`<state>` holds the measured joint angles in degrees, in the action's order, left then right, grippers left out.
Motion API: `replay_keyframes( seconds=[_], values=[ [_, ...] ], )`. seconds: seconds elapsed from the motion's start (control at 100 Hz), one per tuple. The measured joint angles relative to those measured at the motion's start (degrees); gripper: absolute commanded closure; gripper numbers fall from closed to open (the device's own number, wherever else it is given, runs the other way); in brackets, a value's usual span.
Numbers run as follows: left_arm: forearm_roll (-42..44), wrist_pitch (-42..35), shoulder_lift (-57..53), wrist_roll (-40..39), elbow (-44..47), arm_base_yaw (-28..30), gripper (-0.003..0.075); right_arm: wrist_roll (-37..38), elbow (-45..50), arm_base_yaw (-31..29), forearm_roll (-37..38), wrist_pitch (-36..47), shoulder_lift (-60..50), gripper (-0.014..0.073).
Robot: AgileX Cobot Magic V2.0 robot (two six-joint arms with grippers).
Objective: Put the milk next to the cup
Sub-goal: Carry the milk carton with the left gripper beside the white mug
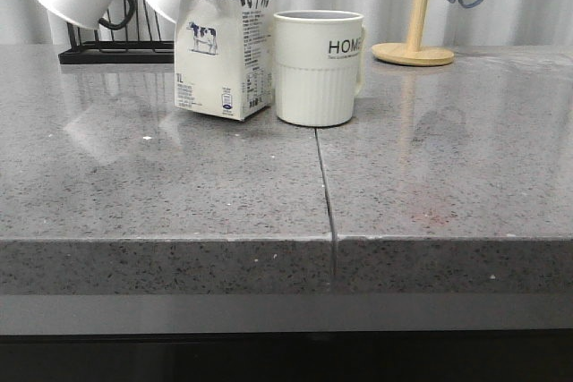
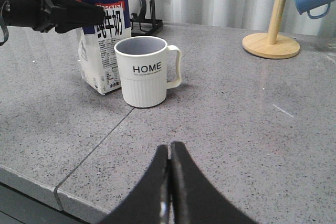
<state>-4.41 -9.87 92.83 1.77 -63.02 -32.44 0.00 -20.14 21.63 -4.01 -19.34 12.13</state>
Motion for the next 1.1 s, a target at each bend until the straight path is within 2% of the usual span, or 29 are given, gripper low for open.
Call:
replay_keyframes(
  seconds=[0.11,0.18,0.39,0.57,0.75,0.8,0.87,0.91,0.93,0.94,0.98,1.01,1.03,1.08,1.1],
  values=[
    [0.0,0.0,0.0,0.0,0.0,0.0,0.0099,0.0,0.0,0.0,0.0,0.0,0.0,0.0661],
    [0.0,0.0,0.0,0.0,0.0,0.0,0.0018,0.0,0.0,0.0,0.0,0.0,0.0,0.0661],
    [0.0,1.7,-0.5,0.0,0.0,0.0,0.0062,0.0,0.0,0.0,0.0,0.0,0.0,0.0661],
    [0.2,5.9,-3.1,0.0,0.4,-0.1,0.0062,0.0,0.0,0.0,0.0,0.0,0.0,0.0661],
    [1.4,6.3,-8.4,0.0,4.4,-0.2,0.0073,0.0,0.0,0.0,0.0,0.0,0.0,0.0661],
    [1.5,6.3,-10.2,0.0,6.0,-0.2,0.0101,0.0,0.0,0.0,0.0,0.0,0.0,0.0661],
    [1.5,6.4,-13.0,0.0,8.4,-0.2,0.0188,0.0,0.0,0.0,0.0,0.0,0.0,0.0661],
    [1.5,6.5,-14.8,0.0,9.8,0.0,0.0274,0.0,0.0,0.0,0.0,0.0,0.0,0.0661],
    [1.5,6.5,-15.7,0.0,10.4,0.1,0.0342,0.0,0.0,0.0,0.0,0.0,0.0,0.0661],
    [1.5,6.5,-16.0,0.0,10.7,0.3,0.0342,0.0,0.0,0.0,0.0,0.0,0.0,0.0661],
    [1.5,6.6,-18.0,0.0,12.0,0.7,0.0476,0.0,0.0,0.0,0.0,0.0,0.0,0.0661],
    [1.6,6.6,-19.3,0.0,12.9,1.2,0.0534,0.0,0.0,0.0,0.0,0.0,0.0,0.0661],
    [1.6,6.7,-20.3,0.0,13.6,1.6,0.0609,0.0,0.0,0.0,0.0,0.0,0.0,0.0661],
    [2.2,6.7,-22.7,0.0,15.2,2.7,0.0730,0.0,0.0,0.0,0.0,0.0,0.0,0.0661],
    [2.4,6.7,-23.7,0.0,15.9,3.2,0.0740,0.0,0.0,0.0,0.0,0.0,0.0,0.0661]
  ],
)
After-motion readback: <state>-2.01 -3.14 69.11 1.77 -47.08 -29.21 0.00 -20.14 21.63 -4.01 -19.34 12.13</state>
